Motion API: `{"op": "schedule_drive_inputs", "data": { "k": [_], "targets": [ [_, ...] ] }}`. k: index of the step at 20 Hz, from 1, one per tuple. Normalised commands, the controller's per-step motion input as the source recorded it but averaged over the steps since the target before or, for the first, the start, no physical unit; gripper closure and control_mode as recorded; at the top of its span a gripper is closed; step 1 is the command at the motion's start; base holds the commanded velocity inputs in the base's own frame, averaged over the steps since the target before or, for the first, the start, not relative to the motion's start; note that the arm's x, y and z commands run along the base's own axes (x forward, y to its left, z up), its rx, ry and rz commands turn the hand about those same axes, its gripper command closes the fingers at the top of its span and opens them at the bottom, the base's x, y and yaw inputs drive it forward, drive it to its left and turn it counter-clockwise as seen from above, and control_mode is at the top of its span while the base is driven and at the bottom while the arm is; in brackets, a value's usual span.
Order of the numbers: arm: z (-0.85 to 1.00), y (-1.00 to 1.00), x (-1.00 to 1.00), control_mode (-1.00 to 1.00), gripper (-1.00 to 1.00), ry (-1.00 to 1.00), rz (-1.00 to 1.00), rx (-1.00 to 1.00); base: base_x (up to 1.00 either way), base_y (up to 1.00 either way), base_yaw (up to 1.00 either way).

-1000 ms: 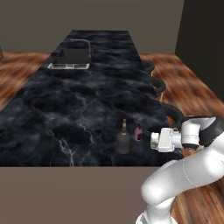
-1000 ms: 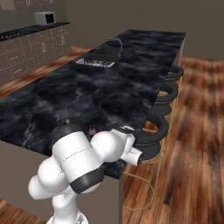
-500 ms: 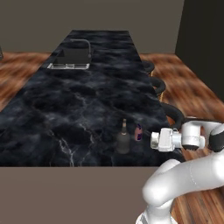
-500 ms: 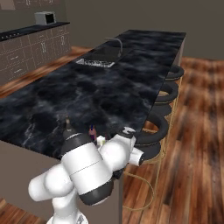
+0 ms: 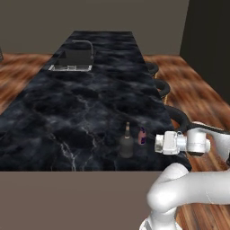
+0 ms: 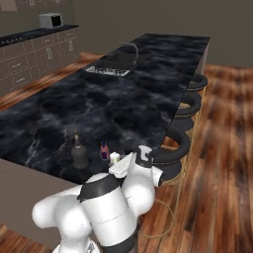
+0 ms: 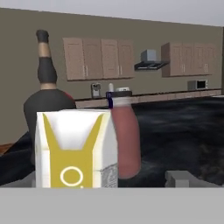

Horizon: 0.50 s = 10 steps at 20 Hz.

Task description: Move the drinks to the dining counter.

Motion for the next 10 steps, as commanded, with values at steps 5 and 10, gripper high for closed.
{"op": "schedule_drive_inputs", "data": {
  "k": [5, 10],
  "targets": [
    [-0.04, -0.11, -0.03, -1.0, -1.0, 0.0, 0.0, 0.0, 0.0, 0.0, 0.0],
    [-0.01, -0.16, -0.14, -1.0, -1.0, 0.0, 0.0, 0.0, 0.0, 0.0, 0.0]
  ]
}}
